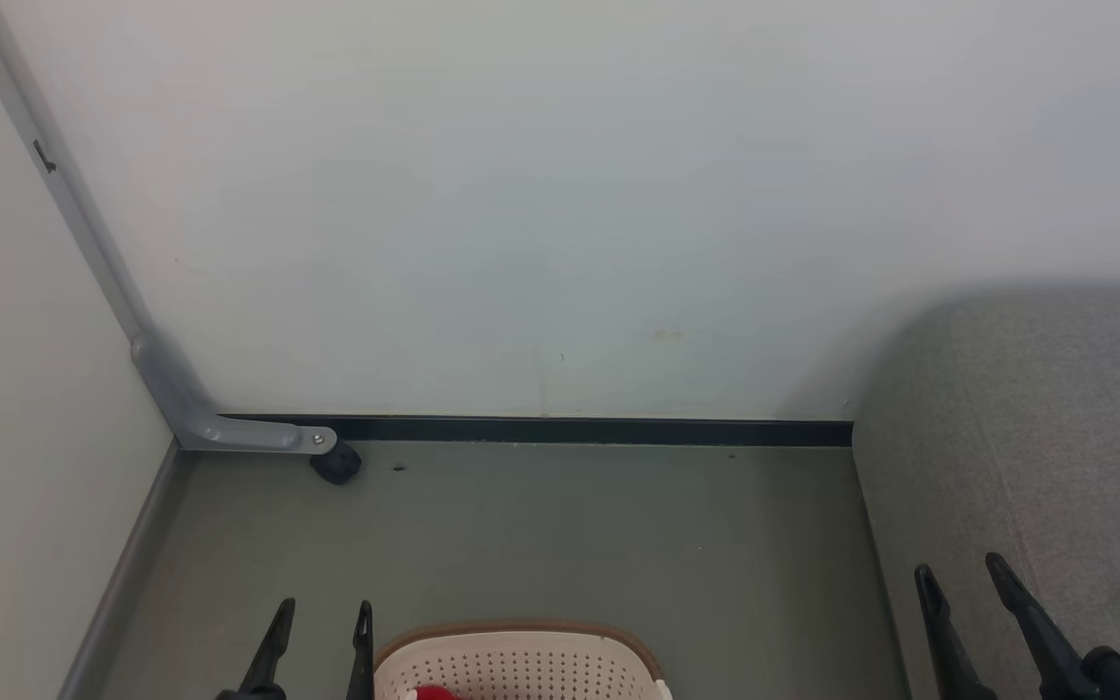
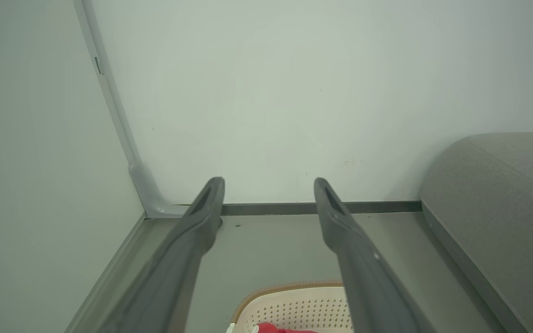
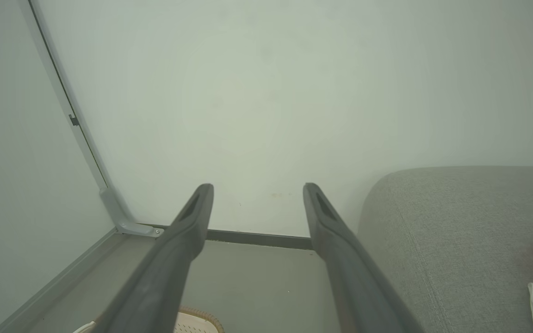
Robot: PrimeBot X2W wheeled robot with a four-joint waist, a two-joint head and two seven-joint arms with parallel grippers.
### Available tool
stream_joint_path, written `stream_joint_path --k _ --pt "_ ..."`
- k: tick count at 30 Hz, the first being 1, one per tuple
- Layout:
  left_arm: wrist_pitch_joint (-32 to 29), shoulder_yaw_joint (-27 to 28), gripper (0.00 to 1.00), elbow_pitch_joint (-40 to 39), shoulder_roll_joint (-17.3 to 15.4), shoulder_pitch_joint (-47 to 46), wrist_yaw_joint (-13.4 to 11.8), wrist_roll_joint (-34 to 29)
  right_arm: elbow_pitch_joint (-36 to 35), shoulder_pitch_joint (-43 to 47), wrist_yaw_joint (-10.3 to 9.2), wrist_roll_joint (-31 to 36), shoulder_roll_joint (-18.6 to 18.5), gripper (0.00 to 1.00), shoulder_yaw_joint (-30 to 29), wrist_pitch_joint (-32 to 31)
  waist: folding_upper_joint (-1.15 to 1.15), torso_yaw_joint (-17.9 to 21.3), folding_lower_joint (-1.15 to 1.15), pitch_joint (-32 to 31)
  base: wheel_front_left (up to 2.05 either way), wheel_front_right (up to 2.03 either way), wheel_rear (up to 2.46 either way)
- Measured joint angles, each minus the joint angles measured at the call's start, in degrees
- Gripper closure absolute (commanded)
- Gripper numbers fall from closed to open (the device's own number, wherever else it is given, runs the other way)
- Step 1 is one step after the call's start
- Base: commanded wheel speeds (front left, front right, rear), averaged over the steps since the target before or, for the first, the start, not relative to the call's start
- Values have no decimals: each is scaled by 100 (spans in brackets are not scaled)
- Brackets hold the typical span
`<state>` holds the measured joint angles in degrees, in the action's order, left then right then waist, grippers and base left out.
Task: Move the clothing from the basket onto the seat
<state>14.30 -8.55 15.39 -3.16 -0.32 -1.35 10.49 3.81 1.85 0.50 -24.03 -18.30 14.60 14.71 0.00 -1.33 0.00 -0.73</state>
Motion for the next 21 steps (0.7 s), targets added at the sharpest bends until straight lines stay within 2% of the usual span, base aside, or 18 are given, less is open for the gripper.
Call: stream_joint_path --k 21 --pt "0 -38 0 -3 7 -1 11 -9 -22 20 53 282 188 0 -250 0 0 -28 0 83 0 0 0"
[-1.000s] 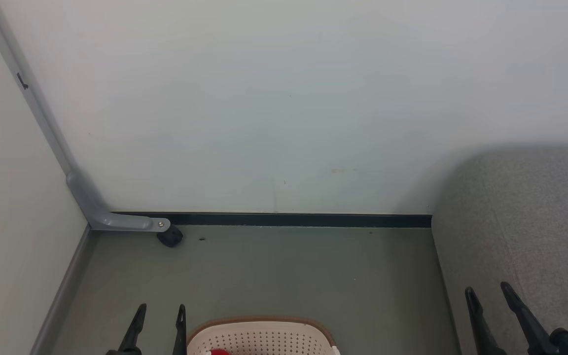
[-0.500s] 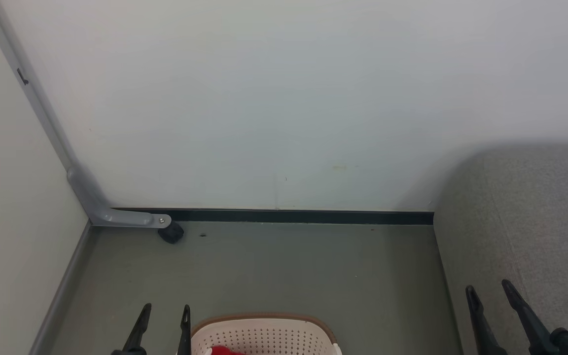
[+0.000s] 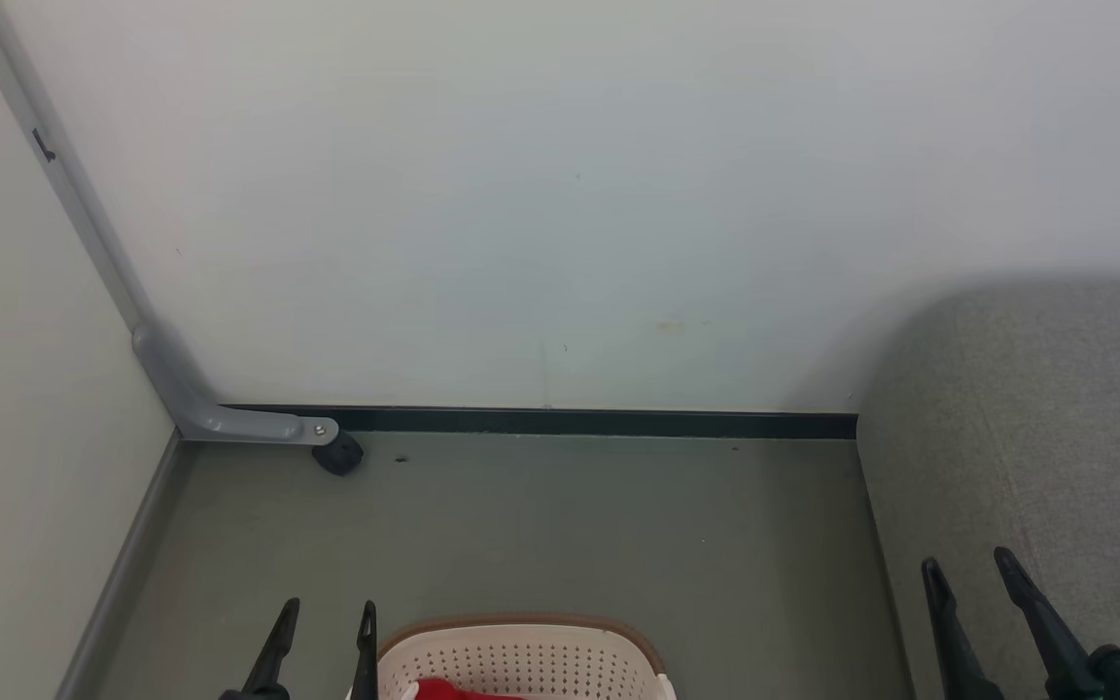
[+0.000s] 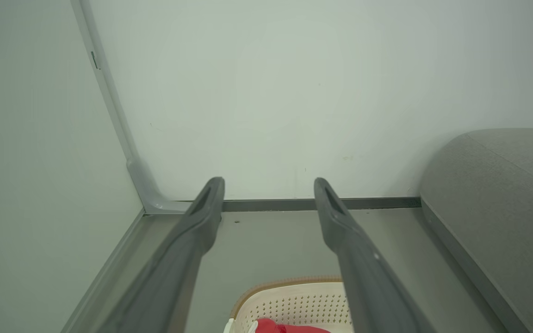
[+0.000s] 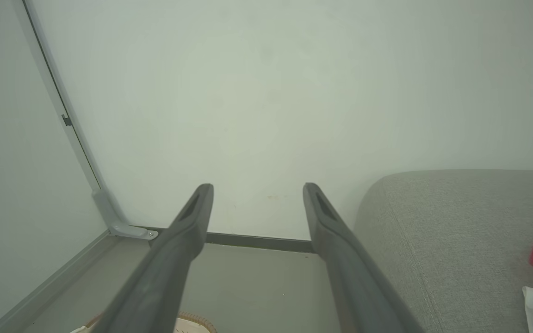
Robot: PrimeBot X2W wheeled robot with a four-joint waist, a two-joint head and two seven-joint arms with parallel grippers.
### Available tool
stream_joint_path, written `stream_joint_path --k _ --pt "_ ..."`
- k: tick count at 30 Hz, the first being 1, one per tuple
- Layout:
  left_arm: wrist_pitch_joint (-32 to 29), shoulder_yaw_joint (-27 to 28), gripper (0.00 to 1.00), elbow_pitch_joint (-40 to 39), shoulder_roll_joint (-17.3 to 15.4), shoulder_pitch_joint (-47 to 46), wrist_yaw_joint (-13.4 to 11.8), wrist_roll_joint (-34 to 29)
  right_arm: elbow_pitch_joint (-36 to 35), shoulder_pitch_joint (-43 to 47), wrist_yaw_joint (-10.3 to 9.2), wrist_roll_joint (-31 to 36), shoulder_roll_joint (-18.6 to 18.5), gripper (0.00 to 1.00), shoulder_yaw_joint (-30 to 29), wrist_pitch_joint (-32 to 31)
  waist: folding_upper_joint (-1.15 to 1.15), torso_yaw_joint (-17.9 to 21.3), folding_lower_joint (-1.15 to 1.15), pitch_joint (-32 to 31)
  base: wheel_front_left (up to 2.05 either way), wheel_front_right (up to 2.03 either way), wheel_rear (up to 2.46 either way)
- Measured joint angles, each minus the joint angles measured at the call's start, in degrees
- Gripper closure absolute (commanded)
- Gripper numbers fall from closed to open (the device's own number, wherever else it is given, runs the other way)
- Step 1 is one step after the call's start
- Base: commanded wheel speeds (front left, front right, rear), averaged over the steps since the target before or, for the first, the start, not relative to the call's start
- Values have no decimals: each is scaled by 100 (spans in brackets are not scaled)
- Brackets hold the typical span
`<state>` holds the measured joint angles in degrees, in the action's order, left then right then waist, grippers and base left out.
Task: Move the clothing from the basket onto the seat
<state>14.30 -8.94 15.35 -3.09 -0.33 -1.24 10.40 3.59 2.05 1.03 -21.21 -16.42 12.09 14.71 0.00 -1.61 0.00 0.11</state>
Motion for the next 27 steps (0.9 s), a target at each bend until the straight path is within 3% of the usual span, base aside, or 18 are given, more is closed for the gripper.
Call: stream_joint_path --k 27 --pt "0 -75 0 32 3 -1 31 1 21 36 158 185 119 0 -327 0 0 24 0 43 0 0 0"
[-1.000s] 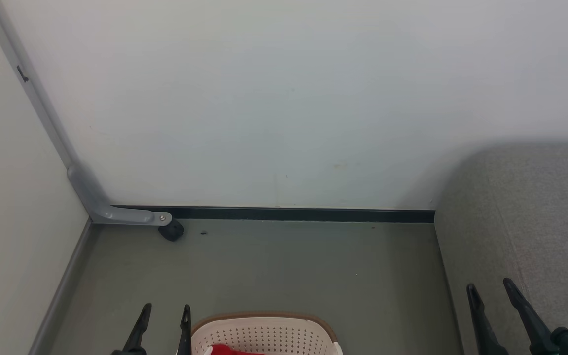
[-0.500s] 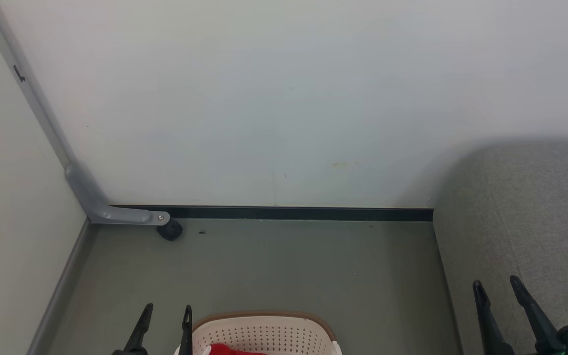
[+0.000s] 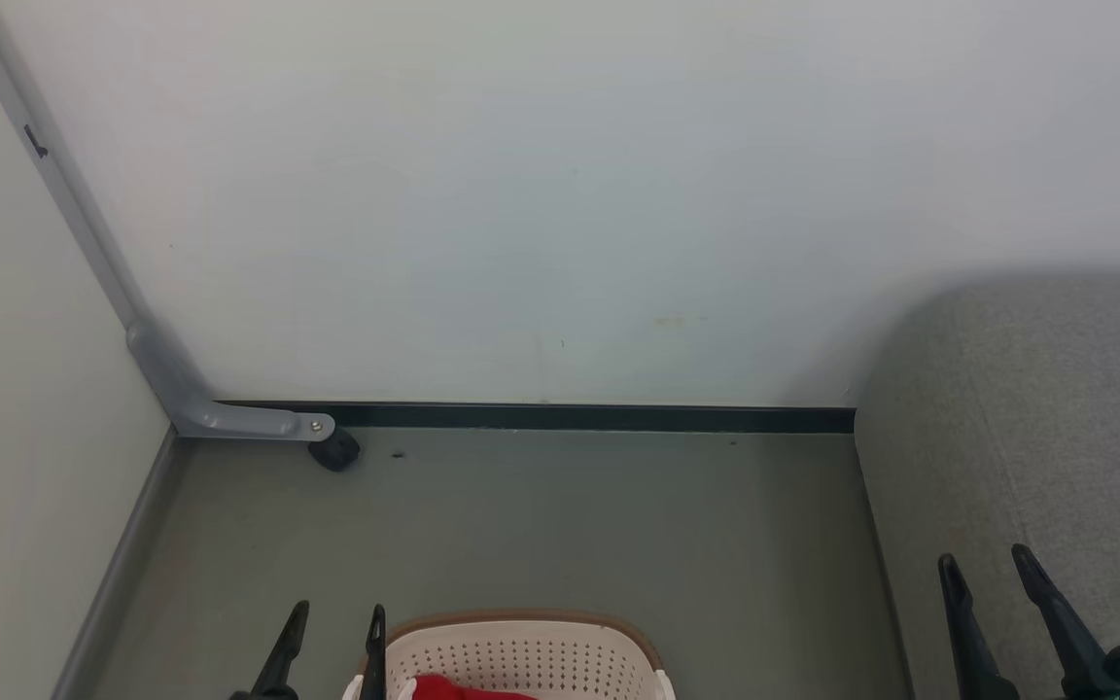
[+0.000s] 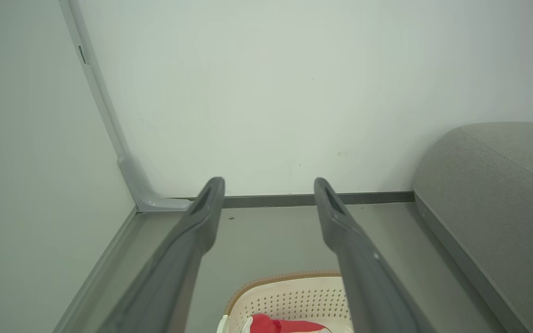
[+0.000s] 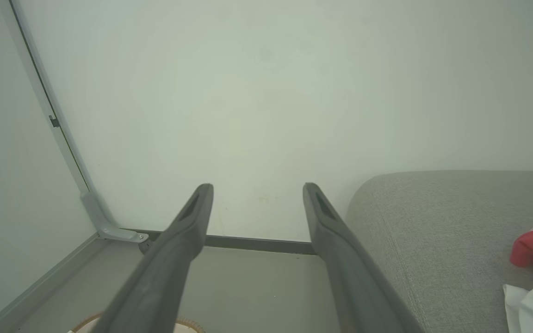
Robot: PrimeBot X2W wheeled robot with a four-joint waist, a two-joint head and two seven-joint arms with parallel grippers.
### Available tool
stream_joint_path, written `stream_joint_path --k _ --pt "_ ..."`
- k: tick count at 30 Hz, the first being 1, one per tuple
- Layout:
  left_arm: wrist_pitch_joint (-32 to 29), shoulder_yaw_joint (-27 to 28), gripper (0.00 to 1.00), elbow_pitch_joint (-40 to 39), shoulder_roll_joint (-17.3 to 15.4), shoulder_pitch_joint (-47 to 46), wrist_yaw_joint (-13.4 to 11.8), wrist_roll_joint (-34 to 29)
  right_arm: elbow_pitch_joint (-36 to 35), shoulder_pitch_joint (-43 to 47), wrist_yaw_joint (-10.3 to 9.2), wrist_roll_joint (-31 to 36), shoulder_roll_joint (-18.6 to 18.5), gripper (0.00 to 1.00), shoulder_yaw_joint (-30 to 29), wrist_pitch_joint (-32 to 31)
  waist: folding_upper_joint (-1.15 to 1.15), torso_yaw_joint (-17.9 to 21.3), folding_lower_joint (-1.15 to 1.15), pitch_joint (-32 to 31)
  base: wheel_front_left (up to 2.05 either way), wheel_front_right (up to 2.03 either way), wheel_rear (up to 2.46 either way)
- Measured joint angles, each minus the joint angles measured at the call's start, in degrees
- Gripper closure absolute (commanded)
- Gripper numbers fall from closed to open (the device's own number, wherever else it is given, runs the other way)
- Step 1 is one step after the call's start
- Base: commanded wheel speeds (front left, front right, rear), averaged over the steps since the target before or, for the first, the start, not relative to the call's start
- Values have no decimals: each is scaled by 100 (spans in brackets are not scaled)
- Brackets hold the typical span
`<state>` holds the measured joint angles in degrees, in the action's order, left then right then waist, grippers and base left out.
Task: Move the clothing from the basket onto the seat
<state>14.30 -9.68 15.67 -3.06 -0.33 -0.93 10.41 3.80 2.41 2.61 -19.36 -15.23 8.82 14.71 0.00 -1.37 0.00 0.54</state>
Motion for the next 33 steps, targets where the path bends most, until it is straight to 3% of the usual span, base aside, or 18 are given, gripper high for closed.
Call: stream_joint_path --k 9,19,33 --pt "0 -24 0 -63 0 3 5 7 -33 57 24 104 86 0 -30 0 0 39 0 164 0 0 0" --pt "0 -104 0 -71 2 -47 159 -10 14 119 -114 268 171 0 -47 0 0 114 0 744 0 0 0" --pt "-122 -401 0 1102 -237 -912 450 -356 14 48 -264 447 279 0 -91 0 0 371 -1 1949 0 0 0"
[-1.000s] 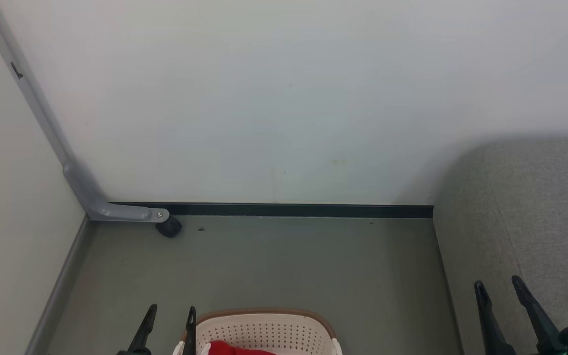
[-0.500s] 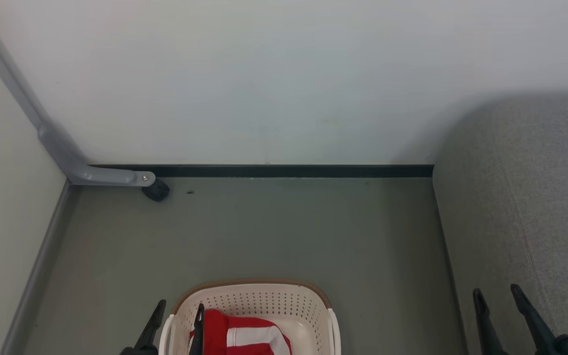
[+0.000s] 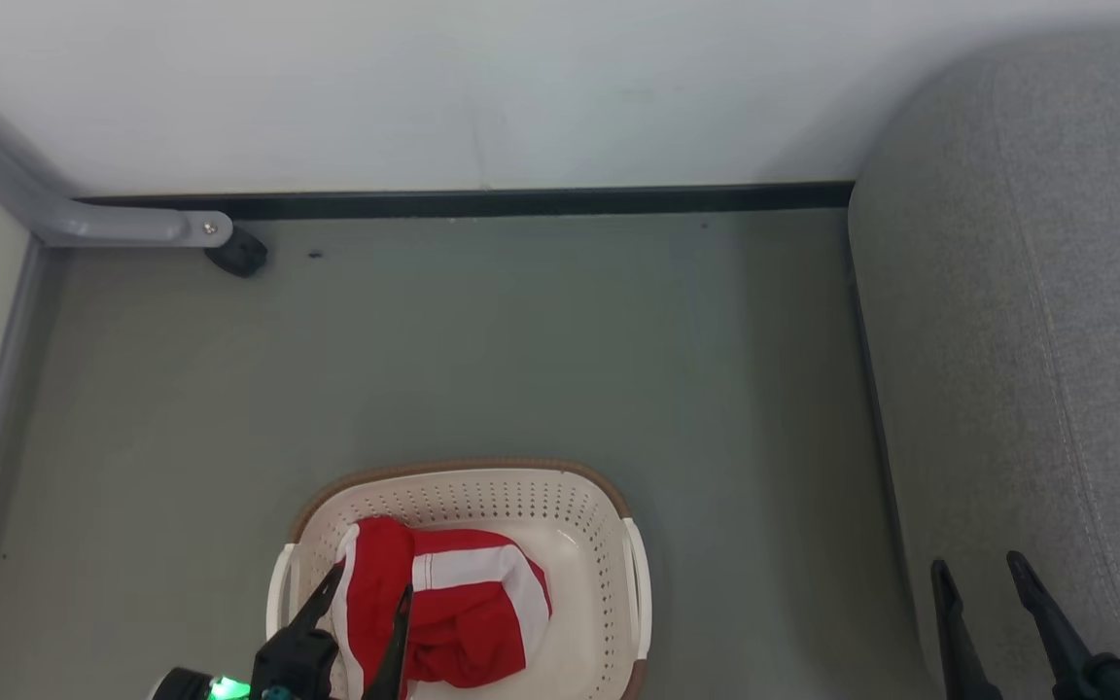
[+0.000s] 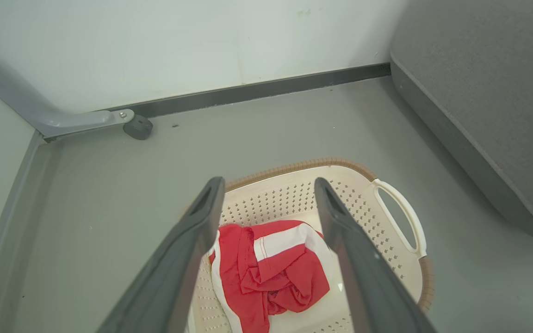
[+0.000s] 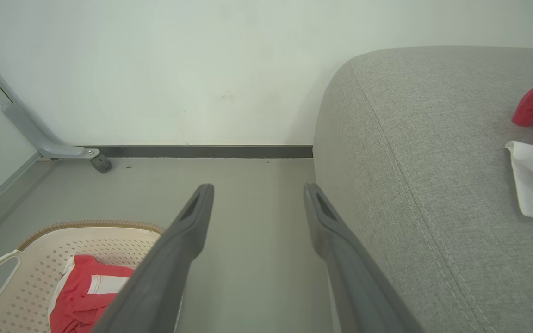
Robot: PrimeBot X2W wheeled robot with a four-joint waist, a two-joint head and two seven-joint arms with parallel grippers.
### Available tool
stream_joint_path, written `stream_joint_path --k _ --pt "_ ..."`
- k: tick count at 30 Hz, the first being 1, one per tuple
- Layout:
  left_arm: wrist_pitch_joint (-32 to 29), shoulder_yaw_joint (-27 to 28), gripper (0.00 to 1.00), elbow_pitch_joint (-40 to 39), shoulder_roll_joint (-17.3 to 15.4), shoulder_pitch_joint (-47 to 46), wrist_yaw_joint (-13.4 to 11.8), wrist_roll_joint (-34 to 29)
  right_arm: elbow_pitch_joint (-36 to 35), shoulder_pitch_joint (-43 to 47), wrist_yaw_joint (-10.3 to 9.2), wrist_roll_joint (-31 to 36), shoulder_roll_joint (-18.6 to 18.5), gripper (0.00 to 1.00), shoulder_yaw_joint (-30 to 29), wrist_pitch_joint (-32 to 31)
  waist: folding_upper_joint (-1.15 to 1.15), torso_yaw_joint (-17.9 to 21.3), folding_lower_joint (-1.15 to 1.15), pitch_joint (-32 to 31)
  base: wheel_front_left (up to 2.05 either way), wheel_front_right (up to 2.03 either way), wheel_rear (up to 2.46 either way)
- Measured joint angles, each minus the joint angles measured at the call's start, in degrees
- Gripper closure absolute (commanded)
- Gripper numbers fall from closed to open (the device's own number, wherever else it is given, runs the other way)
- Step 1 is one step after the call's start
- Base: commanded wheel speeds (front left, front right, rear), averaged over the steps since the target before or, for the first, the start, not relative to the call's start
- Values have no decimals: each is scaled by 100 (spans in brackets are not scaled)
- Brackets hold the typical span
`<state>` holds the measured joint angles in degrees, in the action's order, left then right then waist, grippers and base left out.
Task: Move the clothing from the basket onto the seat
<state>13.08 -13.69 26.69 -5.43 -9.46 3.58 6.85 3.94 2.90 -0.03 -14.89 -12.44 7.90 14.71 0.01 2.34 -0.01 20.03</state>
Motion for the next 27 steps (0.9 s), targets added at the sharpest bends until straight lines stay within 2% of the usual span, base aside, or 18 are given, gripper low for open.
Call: stream_joint_path --k 16,23,27 --pt "-628 -143 0 1193 -219 -1604 157 -158 -365 -365 -4 142 108 0 29 0 0 416 0 1271 0 0 0" --pt "-893 -658 0 1677 -558 -2347 302 -744 -571 -599 -5 199 185 0 26 0 1 583 0 1880 0 0 0" --pt "-1042 -767 0 1923 -590 -2741 310 -802 -673 -684 -25 276 212 0 11 0 1 654 0 2232 0 0 0"
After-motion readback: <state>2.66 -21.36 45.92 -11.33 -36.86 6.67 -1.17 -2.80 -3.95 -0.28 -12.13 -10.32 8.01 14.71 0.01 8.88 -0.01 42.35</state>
